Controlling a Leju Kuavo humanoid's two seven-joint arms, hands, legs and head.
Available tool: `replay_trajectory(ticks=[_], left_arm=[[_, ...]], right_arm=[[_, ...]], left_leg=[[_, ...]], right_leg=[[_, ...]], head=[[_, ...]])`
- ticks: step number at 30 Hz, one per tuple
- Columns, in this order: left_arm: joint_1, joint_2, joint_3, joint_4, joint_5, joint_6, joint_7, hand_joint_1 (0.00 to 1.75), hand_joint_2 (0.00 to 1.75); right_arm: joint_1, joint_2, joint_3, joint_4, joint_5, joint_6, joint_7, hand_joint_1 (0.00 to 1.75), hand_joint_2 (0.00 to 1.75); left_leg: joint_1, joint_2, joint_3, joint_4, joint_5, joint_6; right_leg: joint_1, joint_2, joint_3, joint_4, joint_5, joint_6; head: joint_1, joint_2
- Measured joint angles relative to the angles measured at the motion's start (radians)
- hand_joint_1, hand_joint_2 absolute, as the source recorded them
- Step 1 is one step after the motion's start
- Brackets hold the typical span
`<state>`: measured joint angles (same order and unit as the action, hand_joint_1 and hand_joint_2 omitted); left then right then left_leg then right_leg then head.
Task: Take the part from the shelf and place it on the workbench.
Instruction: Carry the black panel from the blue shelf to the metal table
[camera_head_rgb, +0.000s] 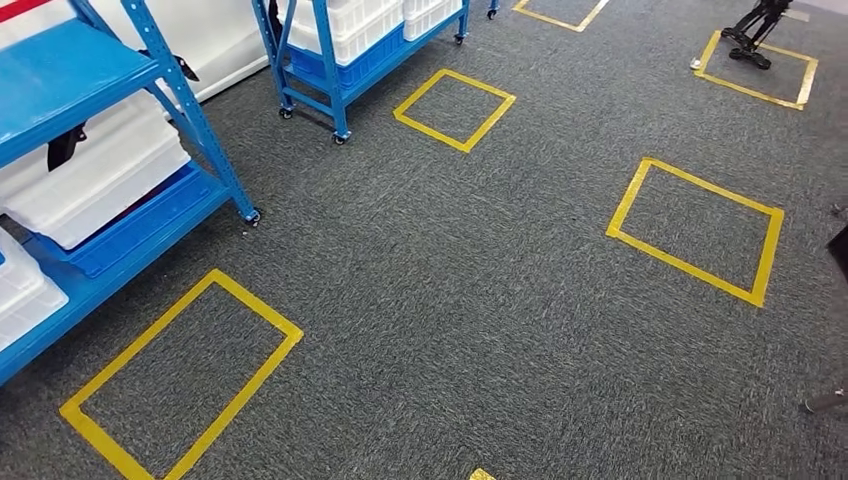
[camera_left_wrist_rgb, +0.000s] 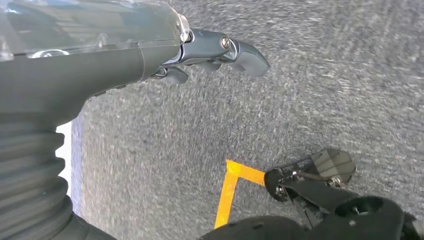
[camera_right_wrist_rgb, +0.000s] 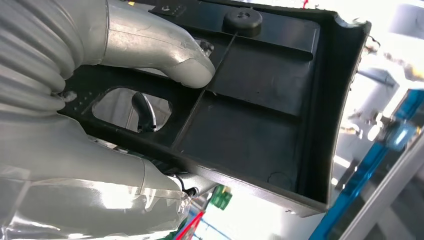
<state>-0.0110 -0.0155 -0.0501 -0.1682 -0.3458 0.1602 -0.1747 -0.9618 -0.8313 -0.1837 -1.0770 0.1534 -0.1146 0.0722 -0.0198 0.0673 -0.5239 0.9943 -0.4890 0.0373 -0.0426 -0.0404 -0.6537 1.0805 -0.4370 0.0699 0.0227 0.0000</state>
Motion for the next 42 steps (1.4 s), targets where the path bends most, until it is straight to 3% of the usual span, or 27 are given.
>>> replay_trajectory(ticks=[2,4,6,8,10,12,13,14,16,18,20,21,23,25,27,28,29,30,31,33,35,37,39,41,42], left_arm=[[0.000,0.001,0.000,0.000,0.000,0.000,0.000,0.00,1.75],[-0.002,0.001,0.000,0.000,0.000,0.000,0.000,0.00,1.75],[-0.004,0.001,0.000,0.000,0.000,0.000,0.000,0.00,1.75],[-0.003,0.001,0.000,0.000,0.000,0.000,0.000,0.00,1.75],[-0.002,0.000,0.000,0.000,0.000,0.000,0.000,0.00,1.75],[-0.001,0.000,0.000,0.000,0.000,0.000,0.001,0.00,1.75],[0.000,0.000,0.000,0.000,0.000,-0.001,0.002,0.00,1.75],[0.001,0.000,0.000,0.000,0.000,-0.001,0.003,0.00,1.75],[0.002,0.000,0.000,0.000,-0.001,-0.003,0.006,0.00,1.75],[0.002,0.000,0.000,0.000,-0.002,-0.005,0.009,0.00,1.75],[-0.002,0.000,0.000,0.000,-0.003,-0.005,0.009,0.00,1.75],[-0.004,0.000,-0.001,0.000,-0.003,-0.006,0.009,0.00,1.75],[-0.005,0.000,-0.002,0.000,-0.004,-0.006,0.007,0.00,1.75],[-0.002,0.000,-0.003,0.000,-0.005,-0.006,0.005,0.00,1.75],[0.000,0.001,-0.003,0.000,-0.005,-0.007,0.004,0.00,1.75],[0.001,0.001,-0.003,0.000,-0.005,-0.007,0.004,0.00,1.75],[0.001,0.001,-0.003,0.000,-0.005,-0.008,0.004,0.00,1.75],[0.001,0.000,-0.004,0.000,-0.005,-0.008,0.004,0.00,1.75],[0.000,0.000,-0.004,0.000,-0.005,-0.008,0.003,0.00,1.75],[0.000,0.001,-0.004,0.000,-0.006,-0.008,0.004,0.00,1.75],[-0.001,0.001,-0.004,0.000,-0.008,-0.009,0.004,0.00,1.75],[-0.003,0.001,-0.004,0.000,-0.011,-0.009,0.005,0.00,1.75],[-0.004,0.001,-0.004,0.000,-0.012,-0.009,0.005,0.00,1.75],[-0.003,0.000,-0.004,0.000,-0.012,-0.009,0.005,0.00,1.75],[-0.002,0.000,-0.004,0.000,-0.013,-0.009,0.005,0.00,1.75]], right_arm=[[-0.006,-0.002,0.000,0.002,0.000,-0.002,0.003,1.75,1.75],[-0.010,-0.008,-0.001,0.004,0.000,-0.004,0.006,1.75,1.75],[-0.015,-0.015,-0.002,0.004,0.000,-0.005,0.008,1.75,1.75],[-0.019,-0.018,-0.002,0.004,0.000,-0.006,0.009,1.75,1.75],[-0.020,-0.018,-0.001,0.005,0.000,-0.006,0.009,1.75,1.75],[-0.020,-0.017,-0.001,0.006,0.000,-0.006,0.009,1.75,1.75],[-0.020,-0.017,-0.001,0.007,0.000,-0.006,0.010,1.75,1.75],[-0.020,-0.017,-0.001,0.007,0.000,-0.006,0.010,1.75,1.75],[-0.020,-0.017,-0.001,0.009,0.000,-0.006,0.010,1.75,1.75],[-0.019,-0.016,-0.001,0.012,0.001,-0.009,0.009,1.75,1.75],[-0.013,-0.018,-0.002,0.016,0.001,-0.010,0.008,1.75,1.75],[-0.008,-0.020,-0.003,0.018,0.001,-0.011,0.007,1.75,1.75],[-0.003,-0.023,-0.006,0.021,0.001,-0.011,0.005,1.75,1.75],[-0.002,-0.025,-0.008,0.024,0.001,-0.012,0.002,1.75,1.75],[0.001,-0.025,-0.008,0.027,0.001,-0.011,0.002,1.75,1.75],[0.002,-0.024,-0.008,0.029,0.001,-0.011,0.003,1.75,1.75],[0.002,-0.024,-0.008,0.031,0.001,-0.011,0.004,1.75,1.75],[0.002,-0.025,-0.008,0.033,0.001,-0.010,0.005,1.75,1.75],[0.000,-0.027,-0.008,0.033,0.001,-0.010,0.006,1.75,1.75],[-0.002,-0.031,-0.010,0.034,-0.001,-0.008,0.009,1.75,1.75],[-0.002,-0.037,-0.014,0.035,-0.006,-0.004,0.012,1.75,1.75],[-0.001,-0.047,-0.021,0.035,-0.012,0.000,0.014,1.75,1.75],[-0.003,-0.058,-0.026,0.035,-0.014,0.003,0.014,1.75,1.75],[-0.005,-0.062,-0.028,0.035,-0.015,0.005,0.014,1.75,1.75],[-0.004,-0.061,-0.028,0.035,-0.015,0.006,0.014,1.75,1.75]], left_leg=[[-0.005,0.013,0.000,0.009,-0.010,-0.012],[-0.006,0.027,0.002,0.011,-0.015,-0.021],[-0.001,0.006,-0.008,0.040,-0.041,-0.030],[0.004,-0.036,-0.051,0.138,-0.099,-0.036],[0.006,-0.053,-0.107,0.255,-0.149,-0.035],[0.006,-0.057,-0.139,0.313,-0.155,-0.031],[0.006,-0.059,-0.137,0.301,-0.135,-0.027],[0.006,-0.064,-0.118,0.255,-0.100,-0.022],[0.006,-0.100,-0.060,0.119,-0.031,-0.011],[0.007,-0.130,-0.029,0.042,-0.008,-0.007],[0.005,-0.122,-0.023,0.030,-0.006,-0.003],[0.004,-0.112,-0.020,0.022,0.000,0.002],[0.006,-0.089,-0.017,0.005,0.013,0.014],[0.005,-0.071,-0.018,-0.001,0.019,0.020],[0.003,-0.055,-0.020,0.000,0.018,0.021],[0.002,-0.046,-0.021,0.000,0.018,0.021],[0.001,-0.036,-0.022,0.000,0.017,0.020],[0.001,-0.026,-0.022,0.001,0.016,0.019],[0.001,-0.016,-0.020,0.002,0.013,0.017],[-0.003,-0.001,-0.019,0.006,0.006,0.009],[-0.008,0.011,-0.017,0.009,0.001,0.000],[-0.008,0.021,-0.016,0.011,-0.005,-0.009],[-0.004,-0.007,-0.029,0.048,-0.034,-0.019],[0.001,-0.047,-0.081,0.167,-0.098,-0.024],[0.003,-0.055,-0.116,0.241,-0.129,-0.025]], right_leg=[[0.007,-0.013,0.023,-0.046,0.004,-0.013],[0.009,0.006,0.019,-0.044,0.005,-0.026],[0.006,0.022,0.018,-0.046,0.007,-0.039],[0.007,0.035,0.018,-0.047,0.008,-0.049],[0.011,0.049,0.016,-0.047,0.008,-0.053],[0.014,0.066,0.014,-0.046,0.009,-0.053],[0.016,0.077,0.014,-0.045,0.009,-0.054],[0.017,0.088,0.015,-0.044,0.009,-0.054],[0.018,0.110,0.014,-0.042,0.010,-0.051],[0.017,0.130,0.008,-0.042,0.015,-0.042],[0.011,0.150,0.002,-0.047,0.024,-0.027],[0.009,0.148,0.000,-0.047,0.025,-0.022],[0.010,0.109,-0.024,-0.005,-0.005,-0.015],[0.012,0.064,-0.068,0.090,-0.061,-0.012],[0.010,0.053,-0.111,0.185,-0.098,-0.007],[0.009,0.049,-0.120,0.208,-0.101,-0.005],[0.008,0.046,-0.116,0.207,-0.092,-0.004],[0.007,0.041,-0.091,0.168,-0.067,-0.003],[0.007,0.031,-0.051,0.099,-0.036,-0.003],[0.015,0.005,0.019,-0.023,0.001,-0.010],[0.023,-0.001,0.034,-0.058,0.002,-0.021],[0.020,0.015,0.032,-0.061,0.005,-0.033],[0.015,0.029,0.033,-0.064,0.007,-0.045],[0.015,0.044,0.033,-0.066,0.008,-0.054],[0.017,0.053,0.032,-0.065,0.008,-0.056]], head=[[-0.002,0.000],[-0.003,0.000],[-0.004,0.000],[-0.004,0.000],[-0.005,0.000],[-0.005,0.000],[-0.005,0.000],[-0.005,0.000],[-0.004,0.000],[-0.004,0.000],[-0.004,0.000],[-0.003,0.000],[-0.001,0.000],[0.001,0.000],[0.001,0.000],[0.001,0.000],[0.001,0.000],[0.001,0.000],[0.001,0.000],[0.001,0.000],[0.000,0.000],[0.000,0.000],[-0.001,0.000],[-0.001,0.000],[-0.002,0.000]])
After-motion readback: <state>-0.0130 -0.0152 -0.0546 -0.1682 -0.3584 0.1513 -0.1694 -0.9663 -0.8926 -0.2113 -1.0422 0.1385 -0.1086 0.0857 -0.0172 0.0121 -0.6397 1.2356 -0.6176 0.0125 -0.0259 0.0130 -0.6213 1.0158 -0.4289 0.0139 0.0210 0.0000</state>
